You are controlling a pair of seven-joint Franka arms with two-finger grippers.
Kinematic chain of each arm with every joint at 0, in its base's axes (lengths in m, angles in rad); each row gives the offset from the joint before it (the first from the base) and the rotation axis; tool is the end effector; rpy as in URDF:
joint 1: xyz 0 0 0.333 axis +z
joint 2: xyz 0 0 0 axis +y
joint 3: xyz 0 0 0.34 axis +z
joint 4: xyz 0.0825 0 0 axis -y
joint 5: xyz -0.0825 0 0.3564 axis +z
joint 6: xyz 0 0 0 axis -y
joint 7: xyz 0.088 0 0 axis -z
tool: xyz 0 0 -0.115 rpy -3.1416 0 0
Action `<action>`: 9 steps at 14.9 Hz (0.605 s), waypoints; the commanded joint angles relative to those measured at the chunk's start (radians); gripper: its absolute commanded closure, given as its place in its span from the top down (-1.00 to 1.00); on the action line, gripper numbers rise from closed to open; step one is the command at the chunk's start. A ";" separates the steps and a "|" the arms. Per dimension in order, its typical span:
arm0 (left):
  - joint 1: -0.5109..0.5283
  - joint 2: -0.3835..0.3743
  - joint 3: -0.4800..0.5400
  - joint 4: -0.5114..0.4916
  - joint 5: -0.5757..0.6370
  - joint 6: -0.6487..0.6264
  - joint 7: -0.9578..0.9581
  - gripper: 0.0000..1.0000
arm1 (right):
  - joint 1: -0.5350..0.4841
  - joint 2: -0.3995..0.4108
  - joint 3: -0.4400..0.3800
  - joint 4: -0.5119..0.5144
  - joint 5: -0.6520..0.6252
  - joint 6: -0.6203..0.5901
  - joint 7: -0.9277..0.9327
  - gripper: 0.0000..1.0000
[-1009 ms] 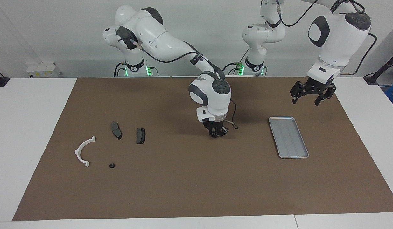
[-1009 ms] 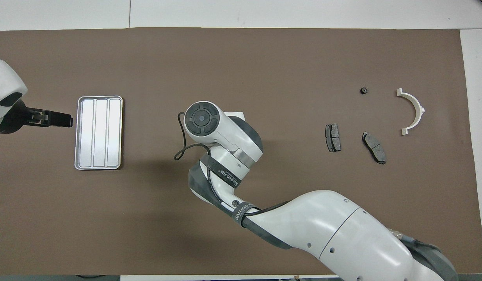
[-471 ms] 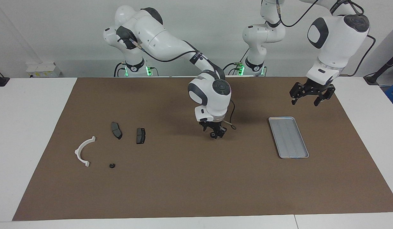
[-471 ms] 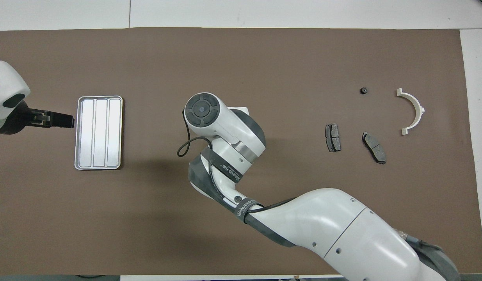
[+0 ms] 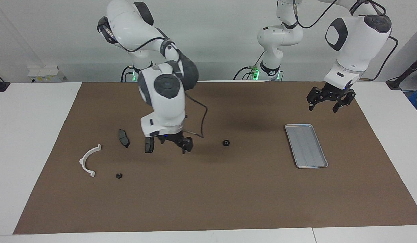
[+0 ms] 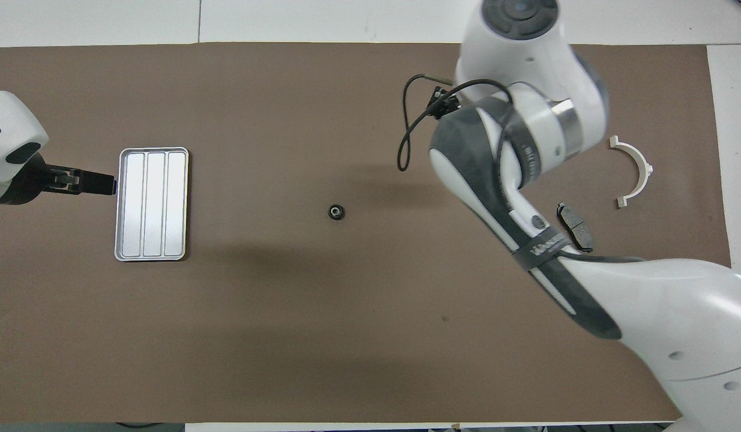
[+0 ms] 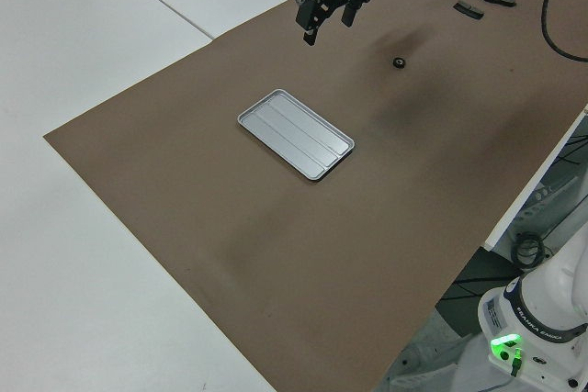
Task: Pick bearing gear from pile to tray
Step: 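Withdraw the right gripper while the left gripper reaches the bearing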
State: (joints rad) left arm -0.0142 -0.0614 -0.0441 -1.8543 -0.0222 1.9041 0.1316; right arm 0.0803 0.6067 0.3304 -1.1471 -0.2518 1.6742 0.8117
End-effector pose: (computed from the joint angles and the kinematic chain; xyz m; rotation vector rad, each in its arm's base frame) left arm 0.5265 -0.0331 0.5748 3.1090 -0.2866 0.1746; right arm 0.6774 0.1943 0.4739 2.9938 -0.6370 -0.0103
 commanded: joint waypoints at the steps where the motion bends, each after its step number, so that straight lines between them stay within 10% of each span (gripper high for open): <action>1: -0.088 0.012 0.004 0.059 -0.042 -0.056 -0.094 0.78 | -0.121 -0.005 0.015 -0.066 0.009 0.018 -0.177 1.00; 5: -0.372 0.125 0.003 0.151 -0.021 -0.028 -0.442 0.77 | -0.301 -0.067 0.010 -0.311 -0.007 0.239 -0.388 1.00; 9: -0.434 0.329 0.003 0.296 -0.025 0.048 -0.474 0.77 | -0.366 -0.058 0.009 -0.457 -0.067 0.442 -0.405 1.00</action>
State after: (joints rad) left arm -0.4464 0.1452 -0.0631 -1.6649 -0.0532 1.9323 -0.3519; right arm -0.2671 0.5974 0.3290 -1.4959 -0.2956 2.0428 0.4147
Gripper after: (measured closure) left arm 0.097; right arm 0.000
